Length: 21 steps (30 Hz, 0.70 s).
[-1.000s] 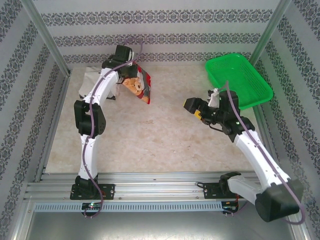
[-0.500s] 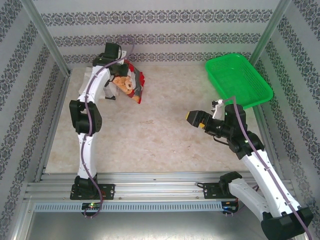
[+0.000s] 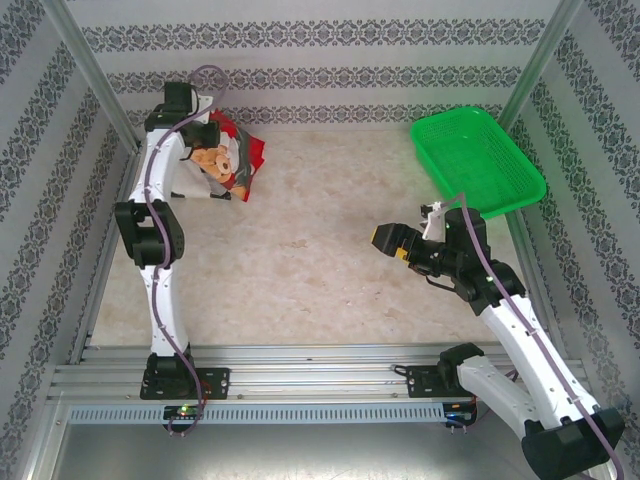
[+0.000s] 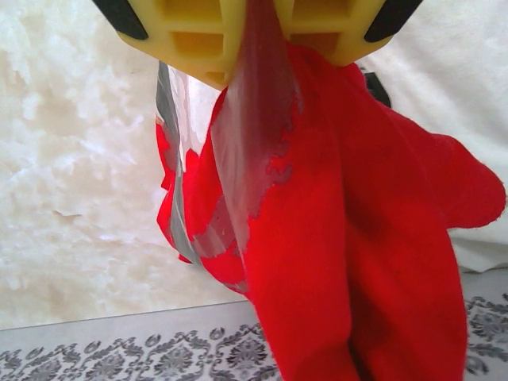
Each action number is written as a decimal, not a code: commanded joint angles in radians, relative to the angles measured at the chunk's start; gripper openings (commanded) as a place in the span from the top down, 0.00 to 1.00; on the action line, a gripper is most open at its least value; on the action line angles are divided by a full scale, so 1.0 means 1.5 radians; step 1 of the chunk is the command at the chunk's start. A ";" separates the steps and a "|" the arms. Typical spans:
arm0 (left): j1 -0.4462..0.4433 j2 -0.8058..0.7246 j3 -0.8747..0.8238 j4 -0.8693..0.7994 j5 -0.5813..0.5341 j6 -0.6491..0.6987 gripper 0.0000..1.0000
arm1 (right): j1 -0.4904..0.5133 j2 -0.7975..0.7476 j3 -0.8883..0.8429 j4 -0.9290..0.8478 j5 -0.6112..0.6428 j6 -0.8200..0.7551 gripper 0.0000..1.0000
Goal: Fold and stack the t-shirts
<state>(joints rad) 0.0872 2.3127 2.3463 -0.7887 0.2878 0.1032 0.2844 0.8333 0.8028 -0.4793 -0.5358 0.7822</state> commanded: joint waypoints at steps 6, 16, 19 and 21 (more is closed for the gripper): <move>0.062 0.029 0.013 0.038 0.061 0.019 1.00 | 0.005 0.015 0.023 -0.020 0.017 0.009 0.02; 0.116 0.073 -0.006 0.073 0.065 -0.014 1.00 | 0.006 0.026 0.026 -0.032 0.025 0.016 0.02; 0.142 0.081 -0.021 0.086 0.083 -0.030 1.00 | 0.005 0.020 0.031 -0.050 0.031 0.015 0.02; 0.157 0.085 -0.028 0.094 0.088 -0.042 1.00 | 0.006 0.015 0.031 -0.059 0.034 0.016 0.02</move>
<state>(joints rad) 0.2699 2.4294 2.3161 -0.7116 0.4007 0.0757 0.2844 0.8722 0.8207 -0.5316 -0.5072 0.8047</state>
